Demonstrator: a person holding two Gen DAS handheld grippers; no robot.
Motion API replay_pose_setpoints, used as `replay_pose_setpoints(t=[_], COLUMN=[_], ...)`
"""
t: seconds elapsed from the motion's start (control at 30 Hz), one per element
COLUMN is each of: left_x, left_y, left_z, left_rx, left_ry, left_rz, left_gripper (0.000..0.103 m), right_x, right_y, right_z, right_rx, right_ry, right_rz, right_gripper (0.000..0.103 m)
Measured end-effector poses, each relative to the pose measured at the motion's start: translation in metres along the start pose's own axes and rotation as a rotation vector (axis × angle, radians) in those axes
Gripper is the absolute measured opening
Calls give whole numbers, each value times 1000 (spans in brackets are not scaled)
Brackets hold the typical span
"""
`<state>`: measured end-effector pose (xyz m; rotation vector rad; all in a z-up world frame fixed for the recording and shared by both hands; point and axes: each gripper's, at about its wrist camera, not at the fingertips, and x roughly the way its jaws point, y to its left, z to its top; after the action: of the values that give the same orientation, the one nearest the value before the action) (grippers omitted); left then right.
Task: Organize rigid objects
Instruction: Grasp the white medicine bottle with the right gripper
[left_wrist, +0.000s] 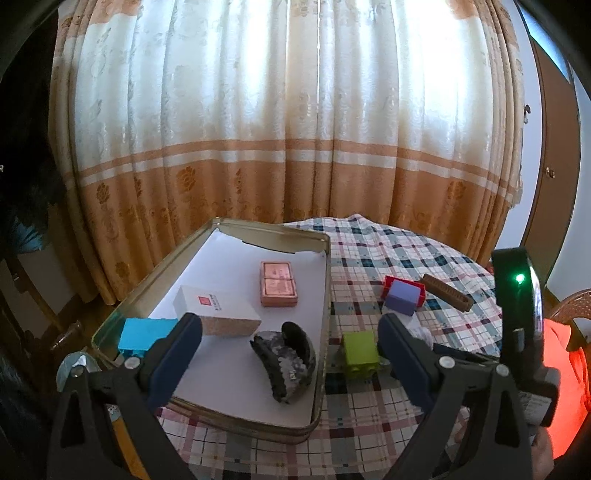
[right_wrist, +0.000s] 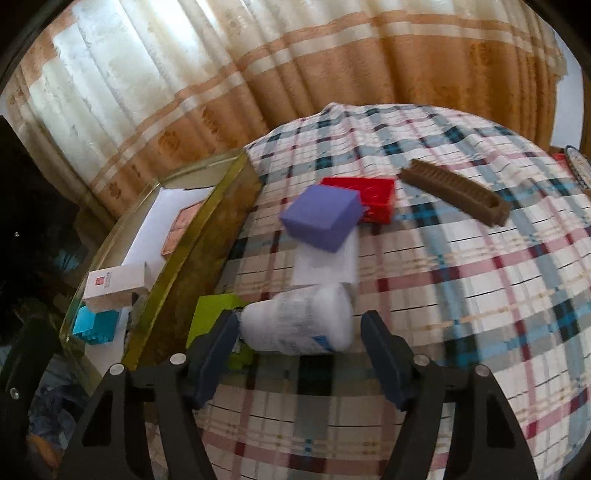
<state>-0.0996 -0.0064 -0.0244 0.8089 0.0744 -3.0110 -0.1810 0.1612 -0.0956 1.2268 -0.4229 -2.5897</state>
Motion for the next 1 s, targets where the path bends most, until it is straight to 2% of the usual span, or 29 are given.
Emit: replay_pose_setpoints(t=[0.17, 0.2, 0.3, 0.47, 0.57, 0.63, 0.8, 0.87, 0.9, 1.0], left_x=[1, 1, 1, 0, -2, -3, -5, -1, 6, 27], left_y=[1, 1, 1, -1, -8, -19, -59, -80, -93, -112], left_z=[0, 0, 0, -1, -2, -3, -7, -10, -13, -17], left_rx=[-2, 0, -5, 9, 32, 62, 158, 222, 263, 294], left_ry=[9, 8, 8, 16, 6, -2, -2, 7, 22, 103], left_rz=[-5, -4, -4, -6, -15, -19, -77, -56, -20, 15], left_gripper=[98, 98, 98, 98, 98, 98, 98, 98, 98, 97], right_x=[5, 5, 3, -6, -16, -25, -39, -43, -46, -50], right_y=[-2, 0, 7, -4, -16, -33, -74, -85, -90, -102], right_z=[6, 6, 3, -2, -5, -4, 3, 5, 6, 6], right_rx=[11, -12, -94, -99, -108, -71, 37, 63, 74, 108], right_ry=[4, 11, 35, 31, 8, -17, -45, -58, -67, -73], right_rz=[13, -3, -22, -49, -104, -151, -178, -189, -199, -198], right_gripper=[70, 66, 66, 66, 66, 66, 66, 66, 66, 66])
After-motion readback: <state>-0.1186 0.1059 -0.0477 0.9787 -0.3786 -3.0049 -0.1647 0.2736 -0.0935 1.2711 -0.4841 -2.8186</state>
